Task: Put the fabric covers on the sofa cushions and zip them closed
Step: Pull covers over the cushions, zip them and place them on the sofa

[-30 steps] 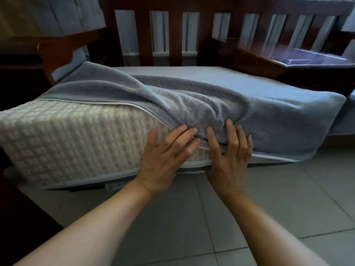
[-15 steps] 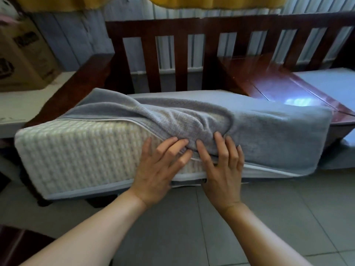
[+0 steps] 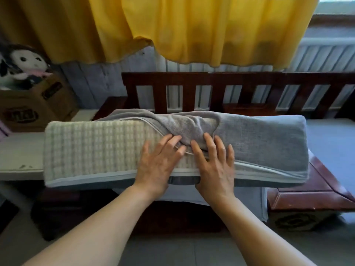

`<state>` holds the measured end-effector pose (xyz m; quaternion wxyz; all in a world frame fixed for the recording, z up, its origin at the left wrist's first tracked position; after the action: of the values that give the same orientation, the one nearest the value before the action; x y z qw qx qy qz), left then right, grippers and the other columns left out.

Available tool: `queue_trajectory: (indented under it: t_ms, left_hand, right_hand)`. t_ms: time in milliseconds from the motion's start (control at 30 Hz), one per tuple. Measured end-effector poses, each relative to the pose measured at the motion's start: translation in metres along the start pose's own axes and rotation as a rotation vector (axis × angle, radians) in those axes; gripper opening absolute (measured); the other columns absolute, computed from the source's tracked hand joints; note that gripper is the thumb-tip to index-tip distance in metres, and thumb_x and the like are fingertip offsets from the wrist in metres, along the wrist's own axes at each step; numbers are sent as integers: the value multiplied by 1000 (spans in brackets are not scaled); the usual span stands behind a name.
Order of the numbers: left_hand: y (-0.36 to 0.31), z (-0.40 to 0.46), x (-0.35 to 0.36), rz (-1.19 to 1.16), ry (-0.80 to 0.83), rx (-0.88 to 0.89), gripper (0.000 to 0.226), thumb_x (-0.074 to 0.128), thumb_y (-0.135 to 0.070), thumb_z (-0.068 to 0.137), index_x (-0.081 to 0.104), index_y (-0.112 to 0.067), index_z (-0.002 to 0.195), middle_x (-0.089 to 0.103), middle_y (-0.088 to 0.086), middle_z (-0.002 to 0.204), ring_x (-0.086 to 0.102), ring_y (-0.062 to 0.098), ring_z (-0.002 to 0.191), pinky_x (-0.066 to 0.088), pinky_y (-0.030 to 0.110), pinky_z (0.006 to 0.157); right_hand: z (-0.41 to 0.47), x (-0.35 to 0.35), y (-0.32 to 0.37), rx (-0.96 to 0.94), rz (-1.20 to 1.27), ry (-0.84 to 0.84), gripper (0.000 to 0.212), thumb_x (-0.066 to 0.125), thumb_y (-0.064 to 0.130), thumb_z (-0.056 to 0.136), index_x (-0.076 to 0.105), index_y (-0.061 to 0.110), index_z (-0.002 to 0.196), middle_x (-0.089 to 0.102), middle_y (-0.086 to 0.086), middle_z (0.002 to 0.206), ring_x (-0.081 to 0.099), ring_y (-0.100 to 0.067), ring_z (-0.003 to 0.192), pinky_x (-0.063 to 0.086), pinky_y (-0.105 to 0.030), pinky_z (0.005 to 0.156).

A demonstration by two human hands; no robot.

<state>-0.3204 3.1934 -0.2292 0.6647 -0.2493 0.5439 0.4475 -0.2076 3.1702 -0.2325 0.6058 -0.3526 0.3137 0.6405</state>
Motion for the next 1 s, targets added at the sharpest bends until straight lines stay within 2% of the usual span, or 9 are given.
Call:
queue_trajectory:
  t_ms: [133, 267, 367, 500, 600, 700, 1000]
  left_hand:
    - [24, 48, -11, -38, 42, 1, 111, 86, -23, 38, 29, -27, 134, 24, 3, 146, 20, 22, 137, 36, 56, 96]
    - [50, 113, -27, -73, 64, -6, 99, 74, -24, 67, 7, -32, 138, -6, -3, 148, -7, 18, 142, 19, 53, 110]
    - [63, 152, -36, -52, 99, -46, 98, 73, -24, 69, 5, -32, 140, -9, -2, 149, -9, 19, 142, 17, 54, 111]
    - [78, 196, -38, -19, 143, -88, 97, 70, -24, 70, 5, -30, 142, -11, 1, 149, -10, 22, 142, 16, 55, 110]
    - [87, 221, -36, -4, 163, -116, 97, 71, -27, 70, 6, -29, 142, -11, 1, 149, -11, 22, 143, 14, 56, 110]
    - [101, 250, -35, -10, 203, -157, 96, 71, -28, 72, 7, -29, 143, -12, 0, 149, -12, 21, 143, 12, 55, 112]
    - [127, 316, -32, -25, 327, -269, 100, 74, -23, 72, 6, -26, 144, -15, -1, 151, -15, 22, 143, 13, 57, 112]
  right_hand:
    - [53, 4, -9, 7, -10, 85, 115, 87, 26, 36, 37, 26, 140, 28, -13, 147, 27, -37, 134, 17, -55, 109]
    - [117, 5, -24, 73, -4, 136, 118, 87, 33, 32, 39, 25, 139, 31, -13, 145, 30, -35, 133, 24, -56, 107]
    - [155, 2, -37, 120, -10, 143, 120, 87, 39, 26, 40, 26, 136, 32, -13, 143, 34, -34, 128, 30, -57, 105]
    - [199, 9, -54, 158, 21, 169, 122, 86, 45, 24, 37, 32, 135, 36, -16, 137, 32, -33, 123, 31, -53, 106]
    - [231, 12, -60, 142, 30, 213, 116, 85, 46, 37, 32, 37, 139, 31, -13, 138, 27, -31, 126, 26, -48, 110]
    - [266, 22, -62, 88, 99, 329, 104, 77, 47, 60, 14, 43, 144, 12, -9, 145, 14, -30, 134, 14, -41, 114]
    - [339, 47, -81, 33, 163, 400, 102, 73, 51, 63, 9, 44, 142, 6, -5, 143, 11, -29, 129, 19, -39, 108]
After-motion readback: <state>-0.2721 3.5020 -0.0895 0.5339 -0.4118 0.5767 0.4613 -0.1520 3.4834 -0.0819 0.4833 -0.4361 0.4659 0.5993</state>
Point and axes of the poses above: each hand's wrist, its own z-axis towards the middle knuckle, its own x-axis out of the palm, y = z × x, the point moved 9 cm from there along z, towards the middle knuckle
